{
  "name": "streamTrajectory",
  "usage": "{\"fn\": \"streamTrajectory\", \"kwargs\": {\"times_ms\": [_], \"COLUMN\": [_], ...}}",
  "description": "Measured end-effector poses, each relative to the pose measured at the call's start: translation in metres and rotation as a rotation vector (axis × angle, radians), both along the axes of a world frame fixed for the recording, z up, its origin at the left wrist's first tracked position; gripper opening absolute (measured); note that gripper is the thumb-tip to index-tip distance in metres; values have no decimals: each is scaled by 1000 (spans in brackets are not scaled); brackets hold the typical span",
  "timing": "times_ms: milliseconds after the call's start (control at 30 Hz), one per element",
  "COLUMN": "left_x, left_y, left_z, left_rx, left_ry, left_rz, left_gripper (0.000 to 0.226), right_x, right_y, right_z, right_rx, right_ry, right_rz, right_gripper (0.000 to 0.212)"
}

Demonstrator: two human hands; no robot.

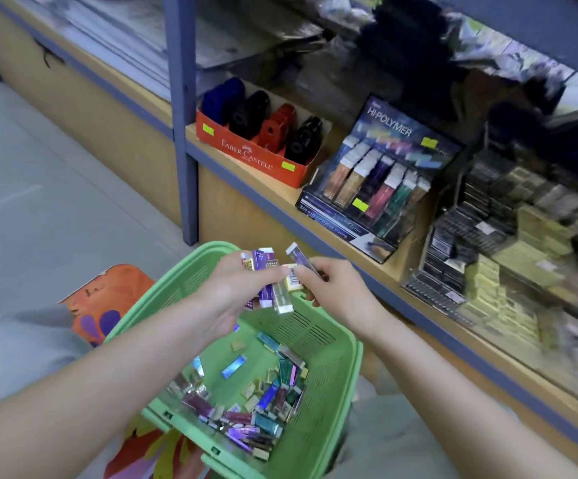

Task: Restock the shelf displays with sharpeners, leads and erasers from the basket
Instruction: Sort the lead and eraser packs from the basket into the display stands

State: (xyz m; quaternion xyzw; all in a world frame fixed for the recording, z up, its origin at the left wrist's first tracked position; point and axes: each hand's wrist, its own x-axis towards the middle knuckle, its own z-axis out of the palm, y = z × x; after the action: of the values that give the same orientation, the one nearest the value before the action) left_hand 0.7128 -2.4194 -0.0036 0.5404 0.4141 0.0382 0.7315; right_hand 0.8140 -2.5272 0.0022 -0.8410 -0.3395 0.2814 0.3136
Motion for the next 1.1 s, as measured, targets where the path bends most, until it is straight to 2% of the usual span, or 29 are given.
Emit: {"fn": "streamTrajectory", "kwargs": {"times_ms": [67, 133, 333, 567, 667, 767, 867, 967, 1100], "left_x": [5, 9, 25, 55, 69, 79, 85, 91, 96], "left_y": [5, 11, 29, 28, 26, 25, 24, 24, 18], "left_z": [7, 13, 23, 23, 23, 22, 18, 15, 12], "left_rx": [11, 21, 22, -2, -25, -44, -69, -93, -123], "left_ry": [-1, -5, -52, -121, -138, -134, -126, -121, -103], "left_rz": [-20, -36, -20, -20, -21, -34, -26, -7, -25], "left_gripper": [18, 16, 23, 19, 18, 18, 18, 16, 16], "right_x": [4, 7, 32, 91, 118, 137, 150, 160, 168], "right_y": [2, 6, 14, 5, -2, -12, -22, -25, -26], "right_z": [7, 13, 32, 49, 48, 44, 36, 31, 29], "right_rx": [24, 69, 298, 530, 615, 608, 519, 436, 278], "right_ry": [5, 33, 81, -314, -446, -565, -638, -718, -854], "right_rz": [1, -29, -270, -514, -641, -715, -726, -638, -515], "right_gripper": [34, 26, 12, 8, 13, 6, 13, 6, 11]}}
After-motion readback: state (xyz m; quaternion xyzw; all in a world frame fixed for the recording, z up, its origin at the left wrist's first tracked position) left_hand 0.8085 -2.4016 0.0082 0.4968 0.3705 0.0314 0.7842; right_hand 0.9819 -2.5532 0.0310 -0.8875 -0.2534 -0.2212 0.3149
